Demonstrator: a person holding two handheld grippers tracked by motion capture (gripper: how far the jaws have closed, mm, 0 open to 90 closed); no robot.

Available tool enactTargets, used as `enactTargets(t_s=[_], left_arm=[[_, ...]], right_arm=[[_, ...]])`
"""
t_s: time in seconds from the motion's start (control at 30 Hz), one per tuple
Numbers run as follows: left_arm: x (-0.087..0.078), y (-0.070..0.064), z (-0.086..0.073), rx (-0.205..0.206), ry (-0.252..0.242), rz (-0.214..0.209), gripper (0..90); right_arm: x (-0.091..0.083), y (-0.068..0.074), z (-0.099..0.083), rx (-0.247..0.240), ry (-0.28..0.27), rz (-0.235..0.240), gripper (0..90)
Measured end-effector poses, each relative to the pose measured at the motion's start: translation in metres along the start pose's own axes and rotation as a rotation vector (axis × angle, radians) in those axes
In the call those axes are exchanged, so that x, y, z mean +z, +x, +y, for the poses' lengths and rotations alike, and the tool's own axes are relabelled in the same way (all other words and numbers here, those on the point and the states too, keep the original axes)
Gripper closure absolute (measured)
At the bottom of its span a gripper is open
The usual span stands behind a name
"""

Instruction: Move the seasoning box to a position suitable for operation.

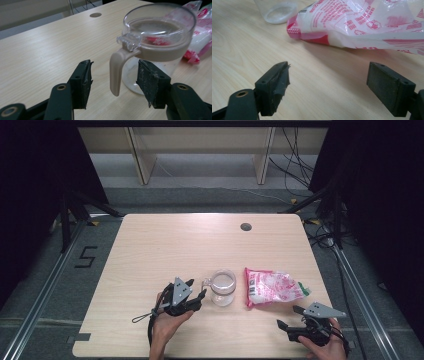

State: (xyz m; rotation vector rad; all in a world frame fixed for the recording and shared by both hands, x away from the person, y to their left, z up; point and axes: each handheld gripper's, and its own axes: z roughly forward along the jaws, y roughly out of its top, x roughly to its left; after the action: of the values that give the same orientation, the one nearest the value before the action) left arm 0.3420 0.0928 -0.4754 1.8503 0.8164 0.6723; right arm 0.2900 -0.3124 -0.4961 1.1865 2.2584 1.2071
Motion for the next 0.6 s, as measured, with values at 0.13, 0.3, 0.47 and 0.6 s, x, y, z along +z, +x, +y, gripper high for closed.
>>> enactTargets(t_s=[0.13, 0.3, 0.47, 0.6], left_arm=[[-0.005, -0.002, 0.005, -0.020, -0.021, -0.007, 47.1], [-0.008, -0.002, 0.009, -0.038, -0.026, -0.012, 51.8], [-0.010, 0.000, 0.013, -0.028, -0.035, -0.012, 58.4], [-0.012, -0.001, 0.018, -0.005, -0.046, 0.002, 71.6]], right_arm=[[0.001, 0.003, 0.001, -0.011, -0.010, 0.004, 15.1], [0.001, 0.002, 0.002, -0.004, -0.028, -0.011, 15.3], [0.000, 0.002, 0.002, -0.022, -0.040, -0.013, 15.3], [-0.001, 0.001, 0.002, -0.016, -0.033, -0.005, 15.4]])
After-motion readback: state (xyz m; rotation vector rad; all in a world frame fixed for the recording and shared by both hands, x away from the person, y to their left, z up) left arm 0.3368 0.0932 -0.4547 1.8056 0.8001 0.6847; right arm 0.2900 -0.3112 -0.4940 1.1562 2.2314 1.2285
